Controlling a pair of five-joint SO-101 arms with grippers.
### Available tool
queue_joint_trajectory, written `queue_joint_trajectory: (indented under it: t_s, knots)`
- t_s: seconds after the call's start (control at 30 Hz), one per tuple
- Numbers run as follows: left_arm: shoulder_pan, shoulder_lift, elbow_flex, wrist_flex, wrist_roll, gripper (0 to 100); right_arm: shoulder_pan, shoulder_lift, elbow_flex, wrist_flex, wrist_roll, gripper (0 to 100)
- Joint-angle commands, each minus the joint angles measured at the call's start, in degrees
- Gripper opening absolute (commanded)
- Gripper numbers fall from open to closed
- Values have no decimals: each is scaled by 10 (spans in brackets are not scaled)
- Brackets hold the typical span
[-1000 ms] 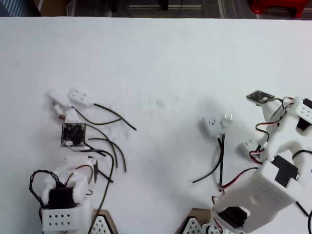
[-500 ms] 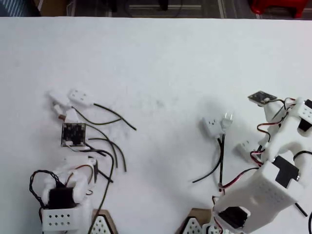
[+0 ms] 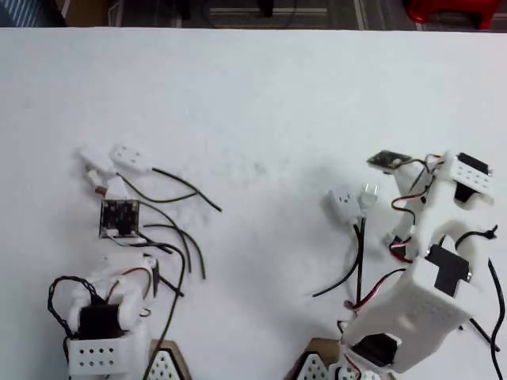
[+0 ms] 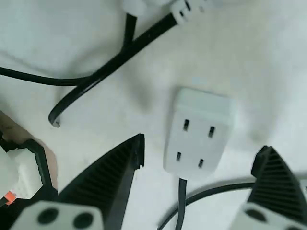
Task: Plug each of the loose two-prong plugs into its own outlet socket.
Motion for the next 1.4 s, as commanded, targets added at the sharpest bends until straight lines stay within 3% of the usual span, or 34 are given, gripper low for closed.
queue_joint_trajectory:
  t_s: [0.0, 0.13, 0.43, 0.57, 0.87, 0.97, 1.13, 1.37]
  knots:
    - [4, -2, -2, 1, 3, 68, -3, -3, 11, -47, 0, 354]
    - [4, -2, -2, 1, 3, 68, 33, -3, 22, -114, 0, 328]
    - [4, -2, -2, 1, 3, 68, 54, -5, 20, -121, -20, 41]
    - [4, -2, -2, 1, 3, 68, 36, -20, -7, -102, -130, 25]
    - [4, -2, -2, 1, 3, 68, -36, -84, -209, 114, -343, 29]
    - [4, -2, -2, 1, 3, 68, -76, -103, -235, 125, -443, 30]
    - [4, -2, -2, 1, 3, 68, -176, -117, -234, 125, -610, 31]
    - [4, -2, -2, 1, 3, 68, -369, -114, -226, 111, -858, 32]
